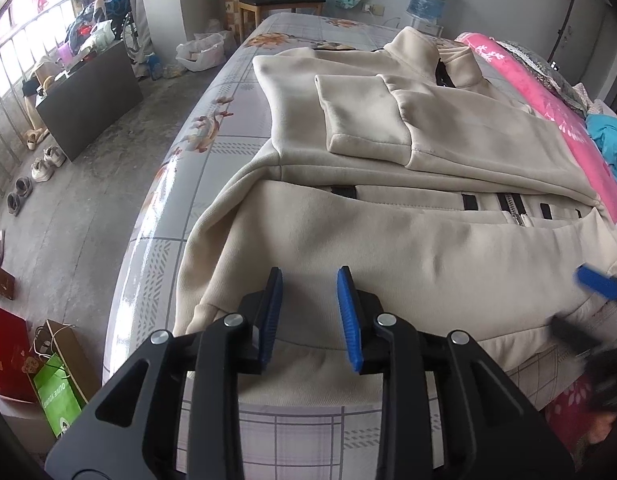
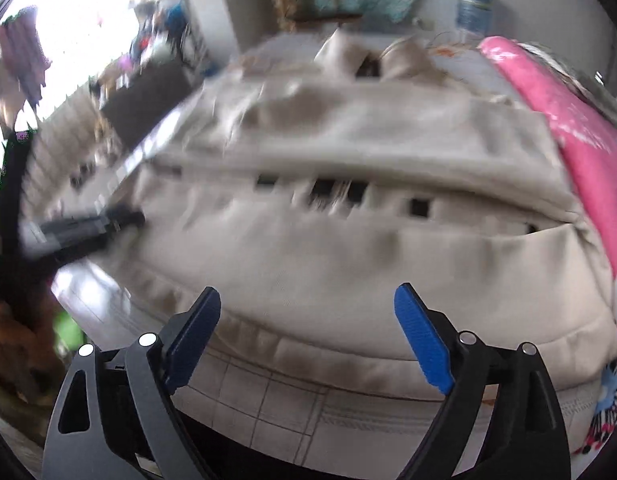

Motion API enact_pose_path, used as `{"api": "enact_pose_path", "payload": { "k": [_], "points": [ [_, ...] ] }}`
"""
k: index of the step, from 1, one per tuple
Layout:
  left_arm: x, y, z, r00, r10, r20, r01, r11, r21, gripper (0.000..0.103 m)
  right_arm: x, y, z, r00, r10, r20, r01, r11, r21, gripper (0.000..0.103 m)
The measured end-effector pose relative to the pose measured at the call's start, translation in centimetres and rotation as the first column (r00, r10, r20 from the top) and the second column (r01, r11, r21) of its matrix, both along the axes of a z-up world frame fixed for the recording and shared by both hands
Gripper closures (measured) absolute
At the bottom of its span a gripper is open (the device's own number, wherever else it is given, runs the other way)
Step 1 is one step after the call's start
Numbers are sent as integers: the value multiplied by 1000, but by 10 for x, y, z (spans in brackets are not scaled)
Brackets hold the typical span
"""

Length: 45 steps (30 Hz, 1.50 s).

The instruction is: Fold large clothes

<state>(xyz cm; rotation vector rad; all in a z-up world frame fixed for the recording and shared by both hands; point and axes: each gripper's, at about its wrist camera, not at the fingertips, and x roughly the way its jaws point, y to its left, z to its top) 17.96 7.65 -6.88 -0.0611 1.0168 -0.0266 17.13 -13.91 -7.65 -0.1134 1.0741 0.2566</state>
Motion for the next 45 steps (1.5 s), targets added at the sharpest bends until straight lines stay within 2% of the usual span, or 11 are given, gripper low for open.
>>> {"api": "enact_pose_path", "payload": {
  "k": [4,9,13,18,20,25,36,40,45],
  "points": [
    [-1,1,1,1000,-15,-6,15,1000,-14,72,-8,0,14,999,-10,33,10,1000,1,16],
    [-1,-2,1,999,-34,-9,34,999,-18,64,-4,-24,32,991,-98,86,100,995,-23,15],
    [-2,-5,1,999,-45,-14,44,999,-16,58,7,-52,26,977,-201,77,205,977,-55,14],
    [-1,-13,0,998,-52,-24,52,999,6,49,16,-76,12,960,-270,72,276,957,-87,12],
    [0,-17,0,998,-53,-29,53,998,19,45,20,-78,2,958,-282,53,286,953,-95,6],
    [4,-25,1,998,-37,-41,39,998,47,40,20,-89,-6,958,-286,24,287,958,-32,6],
    [13,-39,-8,997,-68,-34,71,994,84,11,15,-87,-7,958,-281,54,283,959,-28,6],
    [17,-33,-10,996,-75,-39,77,995,56,8,14,-88,-7,955,-290,61,292,956,-22,6],
    [16,-33,-11,994,-98,-42,100,993,62,8,15,-89,-7,954,-297,36,298,954,-23,6]
  ]
}}
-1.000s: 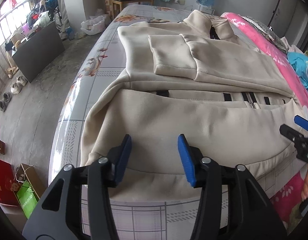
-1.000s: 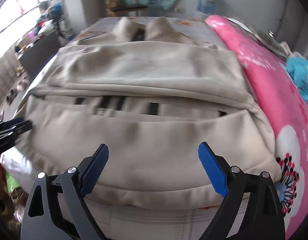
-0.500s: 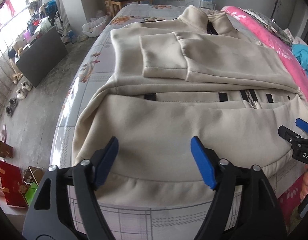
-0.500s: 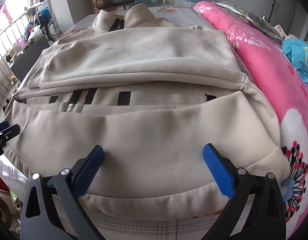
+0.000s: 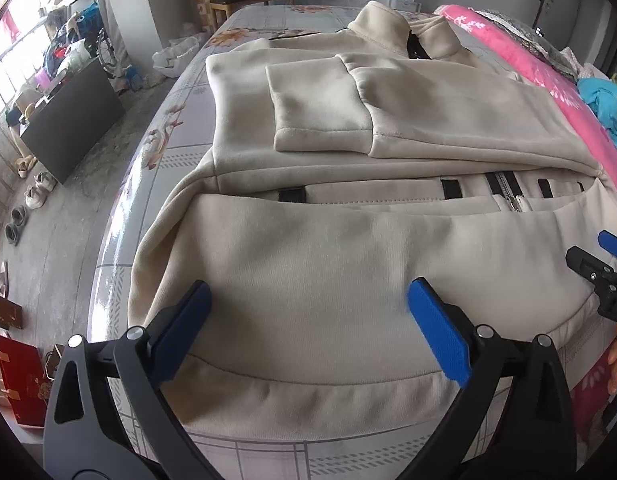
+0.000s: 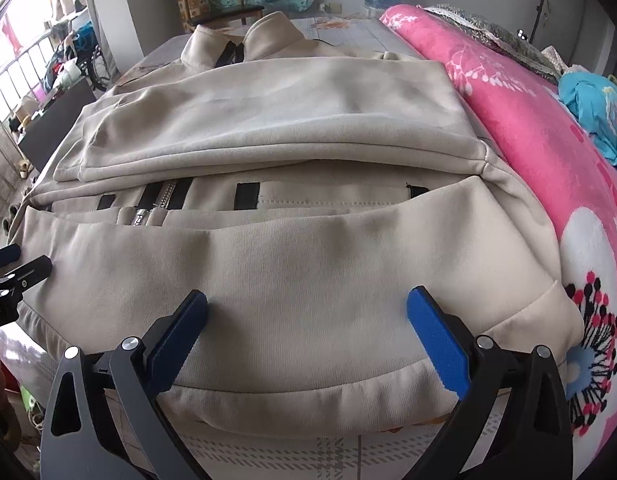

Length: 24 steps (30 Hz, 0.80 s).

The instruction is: Fold large clothes

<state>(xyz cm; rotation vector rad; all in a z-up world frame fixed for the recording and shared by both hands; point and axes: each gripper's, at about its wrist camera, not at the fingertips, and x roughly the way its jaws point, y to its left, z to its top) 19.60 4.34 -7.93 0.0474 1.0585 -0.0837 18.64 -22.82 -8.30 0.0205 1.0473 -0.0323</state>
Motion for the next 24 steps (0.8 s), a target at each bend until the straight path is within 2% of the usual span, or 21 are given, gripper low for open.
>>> {"api": "enact_pose_path", "payload": {
  "k": [5,13,17,20,21,24],
  "points": [
    [2,-1,1,1000,-2,-24,2,1000,7,8,3,0,0,1000,-7,-22,7,1000,4,6],
    [6,-1,0,999,2,-45,-1,1000,17,6,0,1,-1,1000,-13,5,13,1000,-1,6],
    [4,0,1,999,-7,-31,8,1000,12,7,-1,0,-1,1000,-1,12,1,1000,3,6],
    [1,3,17,1000,-17,24,17,1000,-10,8,3,-1,4,999,21,-35,-20,999,25,6],
    [0,5,28,998,-27,58,28,999,-16,8,5,-4,11,999,31,-41,-28,997,68,6],
    [9,11,67,986,-38,163,42,999,-23,8,9,-13,36,999,39,7,-40,992,122,6]
  ]
}}
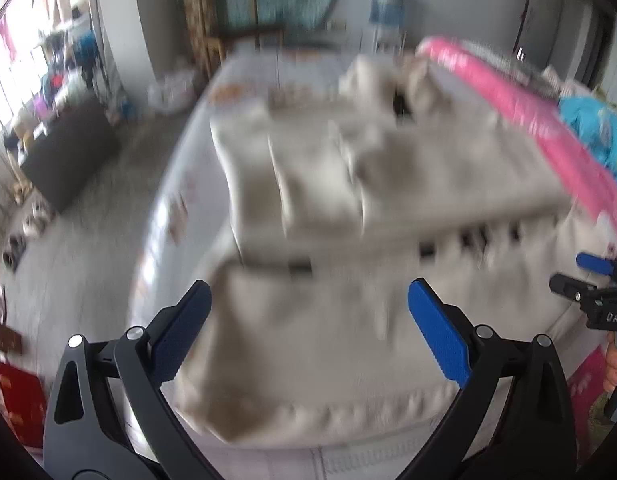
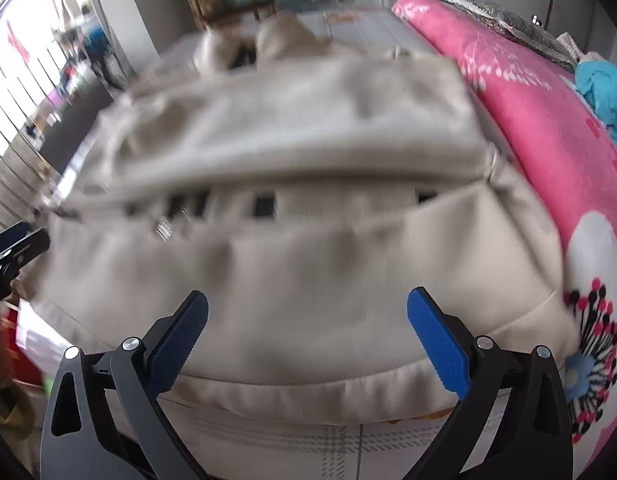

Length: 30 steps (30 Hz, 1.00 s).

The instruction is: Fold large clothes

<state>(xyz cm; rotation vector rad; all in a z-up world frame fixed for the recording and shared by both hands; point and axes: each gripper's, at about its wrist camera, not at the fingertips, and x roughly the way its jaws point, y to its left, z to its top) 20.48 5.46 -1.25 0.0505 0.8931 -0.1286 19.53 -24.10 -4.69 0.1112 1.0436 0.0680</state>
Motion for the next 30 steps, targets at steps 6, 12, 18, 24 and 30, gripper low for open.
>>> {"api": "enact_pose_path", "payload": {
  "k": [6,12,18,24,30],
  "points": [
    [61,10,64,993,-14,117,21,998,-58,10,48,-29,68,993,12,119,-18,999,47,6],
    [154,-7,66,996,-60,59,70,977,-199,31,146,-41,87,997,12,82,-22,991,133,6],
    [251,-36,31,995,-75,-62,53,950,-307,49,253,-24,67,999,33,10,-34,986,162,6],
    [324,-80,-12,981,-112,-157,76,973,-219,50,349,-8,26,997,-11,-72,21,989,146,11],
    [345,-86,-39,972,-114,-206,69,975,-212,67,378,0,-18,985,7,-171,6,997,76,26]
  ]
}}
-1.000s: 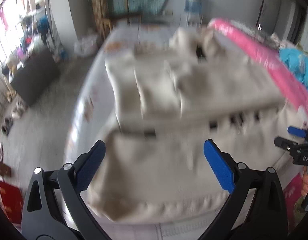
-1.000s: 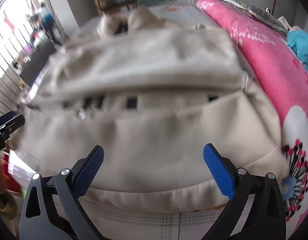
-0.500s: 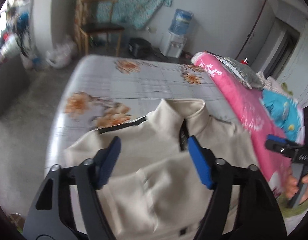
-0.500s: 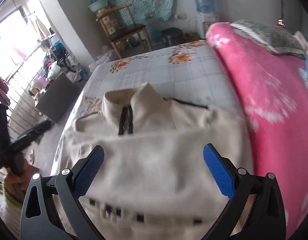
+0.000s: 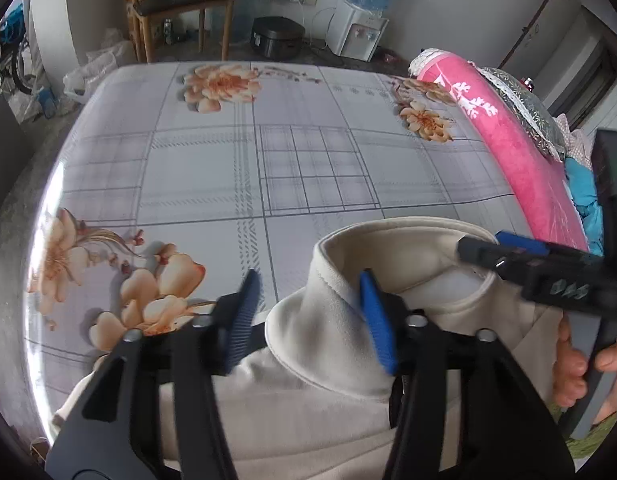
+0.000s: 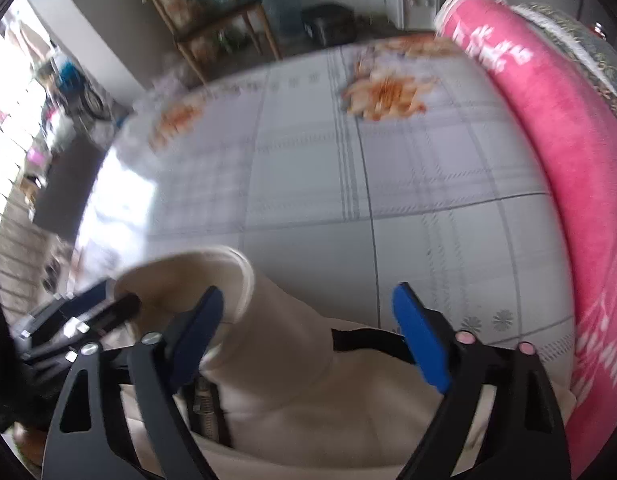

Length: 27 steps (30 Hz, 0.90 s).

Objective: Fold large clothes
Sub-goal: 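Grasp the jacket collar with the left tool while the right tool grasps the collar beside it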

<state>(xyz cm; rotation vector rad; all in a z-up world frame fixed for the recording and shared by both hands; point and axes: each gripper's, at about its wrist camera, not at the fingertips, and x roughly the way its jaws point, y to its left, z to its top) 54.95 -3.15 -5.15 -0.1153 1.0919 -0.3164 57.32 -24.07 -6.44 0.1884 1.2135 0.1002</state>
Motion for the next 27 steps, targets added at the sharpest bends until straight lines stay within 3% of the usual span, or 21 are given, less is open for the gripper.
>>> {"api": "enact_pose_path", "payload": {
  "k": [2,6,12,20,23,27],
  "points": [
    [-2,-2,-4,1000,-24,-20,24,1000,-6,85,-8,1,1,1000,17,0,-17,1000,14,38],
    [-21,-5,13,995,-82,55,80,996,31,89,-36,7,27,994,77,72,-76,997,-22,59],
    [-67,-11,45,976,-175,132,169,984,56,93,-80,1,49,987,119,110,-119,993,-15,88],
    [-154,-11,58,938,-296,180,276,952,128,93,-168,-19,50,979,139,148,-141,990,6,96],
    [-169,-10,47,935,-305,178,277,946,167,93,-192,-21,44,977,144,154,-147,989,8,96],
    [-172,-9,37,941,-293,171,263,948,177,93,-199,-28,63,971,129,201,-143,988,61,91]
  ]
}}
